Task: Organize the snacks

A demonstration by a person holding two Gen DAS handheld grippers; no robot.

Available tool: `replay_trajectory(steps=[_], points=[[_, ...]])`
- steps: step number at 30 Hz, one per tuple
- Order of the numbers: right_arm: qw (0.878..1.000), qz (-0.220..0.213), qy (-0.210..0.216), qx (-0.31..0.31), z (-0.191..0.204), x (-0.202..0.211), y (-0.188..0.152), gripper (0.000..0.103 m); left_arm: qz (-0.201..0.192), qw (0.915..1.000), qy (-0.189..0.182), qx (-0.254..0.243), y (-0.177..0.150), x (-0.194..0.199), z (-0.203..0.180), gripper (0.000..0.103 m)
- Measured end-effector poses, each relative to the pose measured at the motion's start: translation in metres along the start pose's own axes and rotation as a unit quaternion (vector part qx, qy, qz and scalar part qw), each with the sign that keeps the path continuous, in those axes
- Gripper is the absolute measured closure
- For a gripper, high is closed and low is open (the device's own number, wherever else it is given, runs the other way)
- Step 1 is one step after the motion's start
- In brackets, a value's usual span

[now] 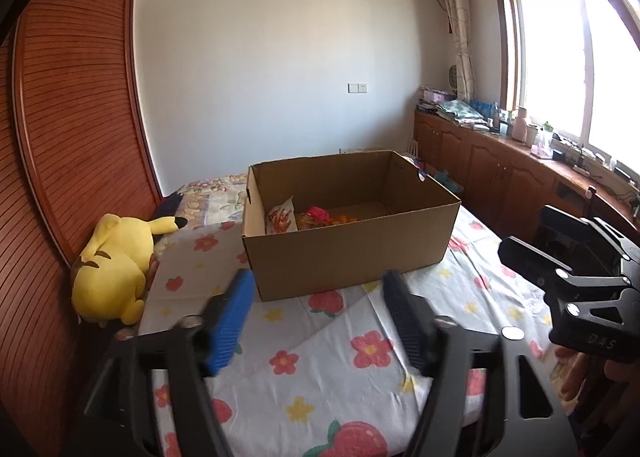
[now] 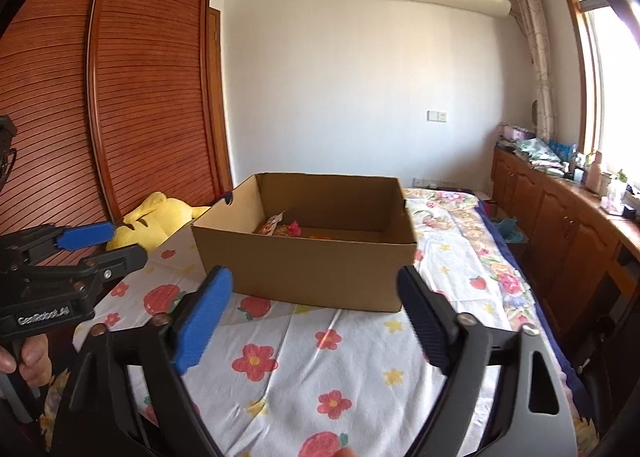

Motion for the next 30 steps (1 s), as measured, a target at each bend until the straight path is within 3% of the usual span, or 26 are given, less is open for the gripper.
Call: replay_trajectory(steps=[3,10,30], points=[[1.000,-0.005,0.001,-0.006,0.000,0.006,-0.003,0.000,-0.011,0.9999,0.010,0.004,-0.002,0.001,0.001,0.020],[1.000,-0.011,-0.009,-0.012,0.000,0.014,-0.009,0.000,-0.020,0.9991,0.036,0.003,-0.017,-0.001,-0.003,0.020],[0.999,-0.008,-0.022,-0.023,0.000,0.015,-0.023,0.000,-0.019,0.9989,0.021,0.037,-0.042,-0.002,0.009,0.016]])
Point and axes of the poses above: each gripper's, at about its wrist camera, not at the fingertips, and x roughly against the way its jaws point, z to its left, y to its top, the point moved 7 cm from there along -x, roughly the way its jaws point, and after that the axes turned 14 degrees about z, right-handed, at the moved point
